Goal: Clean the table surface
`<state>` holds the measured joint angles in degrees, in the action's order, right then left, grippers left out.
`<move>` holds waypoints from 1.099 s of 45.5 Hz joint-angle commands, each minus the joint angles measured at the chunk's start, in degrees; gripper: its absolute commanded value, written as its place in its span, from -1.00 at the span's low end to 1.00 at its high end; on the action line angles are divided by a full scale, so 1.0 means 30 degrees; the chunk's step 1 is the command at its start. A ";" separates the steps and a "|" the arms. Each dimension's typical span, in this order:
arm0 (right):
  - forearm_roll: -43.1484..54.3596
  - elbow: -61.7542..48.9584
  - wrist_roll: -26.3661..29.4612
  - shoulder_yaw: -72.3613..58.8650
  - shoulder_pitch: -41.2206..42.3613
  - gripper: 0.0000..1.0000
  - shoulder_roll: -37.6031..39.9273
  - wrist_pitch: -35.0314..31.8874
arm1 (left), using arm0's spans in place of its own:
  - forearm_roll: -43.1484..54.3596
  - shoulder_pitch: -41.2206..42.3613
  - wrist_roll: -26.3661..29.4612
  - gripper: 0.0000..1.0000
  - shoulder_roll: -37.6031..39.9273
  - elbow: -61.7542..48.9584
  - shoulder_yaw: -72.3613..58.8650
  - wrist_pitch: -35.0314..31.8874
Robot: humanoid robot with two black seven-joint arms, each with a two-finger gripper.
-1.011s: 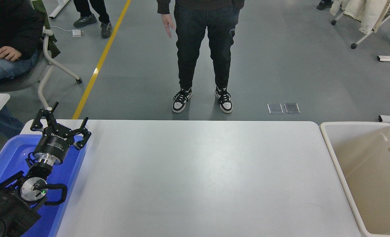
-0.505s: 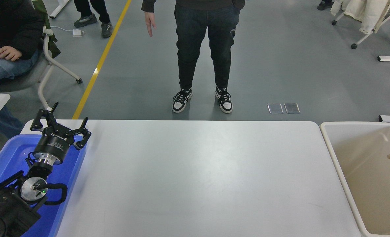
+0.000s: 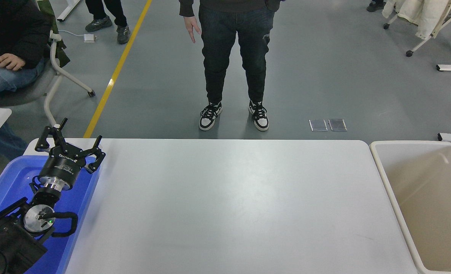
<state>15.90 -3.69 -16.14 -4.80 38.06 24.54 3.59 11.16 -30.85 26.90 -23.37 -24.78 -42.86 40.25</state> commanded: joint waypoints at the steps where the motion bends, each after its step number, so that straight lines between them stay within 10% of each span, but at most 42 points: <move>1: -0.0056 0.0059 0.0076 0.0194 0.0027 0.97 0.0052 0.0092 | 0.0001 0.0000 0.0000 1.00 -0.0001 0.0000 -0.0010 0.0000; 37: -0.0172 0.4804 -0.1211 1.3583 0.0203 0.96 0.1635 -0.0259 | 0.0001 0.0000 0.0000 1.00 -0.0001 0.0000 -0.0010 0.0000; 50: -0.1550 0.8814 -0.1828 1.7947 -0.0294 0.97 0.1165 -0.3453 | 0.0001 0.0000 0.0000 1.00 -0.0001 0.0000 0.0019 0.0000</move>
<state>13.16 12.38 -20.25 38.06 38.75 28.70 -1.14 11.16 -30.85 26.90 -23.38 -24.79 -42.87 40.25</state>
